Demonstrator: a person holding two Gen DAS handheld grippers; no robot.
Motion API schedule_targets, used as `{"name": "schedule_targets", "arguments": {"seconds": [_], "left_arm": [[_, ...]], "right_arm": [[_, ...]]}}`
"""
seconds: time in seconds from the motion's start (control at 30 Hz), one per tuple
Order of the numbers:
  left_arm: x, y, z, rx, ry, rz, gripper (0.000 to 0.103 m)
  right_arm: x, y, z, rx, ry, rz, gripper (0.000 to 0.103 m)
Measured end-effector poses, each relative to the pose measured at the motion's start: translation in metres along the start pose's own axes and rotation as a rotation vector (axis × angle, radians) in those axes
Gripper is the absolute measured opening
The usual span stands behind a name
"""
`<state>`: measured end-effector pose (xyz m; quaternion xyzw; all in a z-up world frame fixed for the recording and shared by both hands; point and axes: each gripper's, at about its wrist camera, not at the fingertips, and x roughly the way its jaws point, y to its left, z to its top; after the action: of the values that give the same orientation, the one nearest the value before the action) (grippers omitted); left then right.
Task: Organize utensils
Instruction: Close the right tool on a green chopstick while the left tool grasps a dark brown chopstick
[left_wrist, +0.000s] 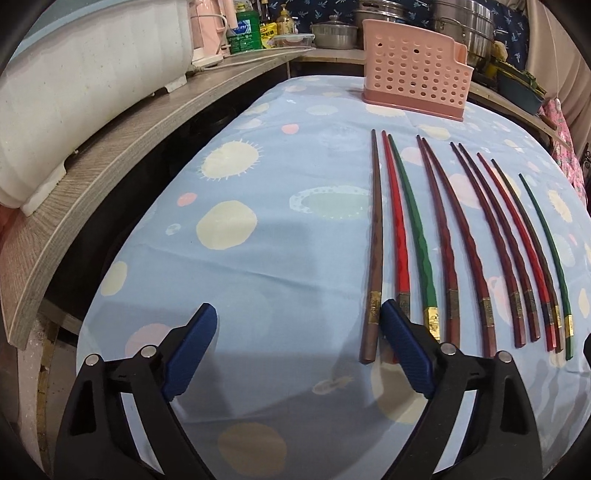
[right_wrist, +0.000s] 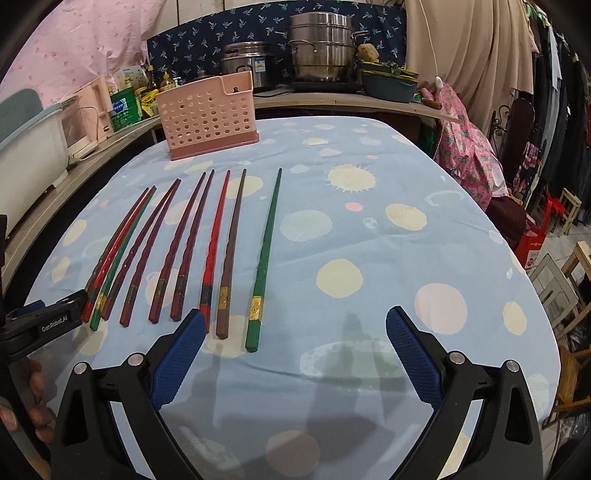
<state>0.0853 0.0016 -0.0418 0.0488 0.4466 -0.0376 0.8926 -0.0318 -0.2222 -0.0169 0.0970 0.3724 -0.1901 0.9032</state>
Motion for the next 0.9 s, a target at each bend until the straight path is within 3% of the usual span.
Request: {"name": "schedule_targets", "arguments": {"seconds": [0.43,0.63,0.7,0.83,0.9], "left_arm": [[-0.003,-0.001,0.001,-0.011,0.012,-0.062,0.056],[-0.007,-0.004,-0.001,-0.004,0.012,-0.07,0.045],[-0.009,-0.005,-0.002,0.003,0.009,-0.072,0.039],[-0.012,-0.007,-0.003,0.008,0.01,-0.084,0.015],[-0.013,-0.006,-0.004,0.007,0.015,-0.096,0.012]], "right_arm": [[0.034,0.007,0.009,-0.002,0.074,0.055,0.04],[0.032,0.006,0.007,-0.009,0.068,0.05,0.03],[0.031,0.006,0.005,-0.015,0.066,0.048,0.027],[0.028,0.003,0.002,-0.021,0.062,0.052,0.014],[0.027,-0.001,0.001,-0.019,0.065,0.062,0.008]]}}
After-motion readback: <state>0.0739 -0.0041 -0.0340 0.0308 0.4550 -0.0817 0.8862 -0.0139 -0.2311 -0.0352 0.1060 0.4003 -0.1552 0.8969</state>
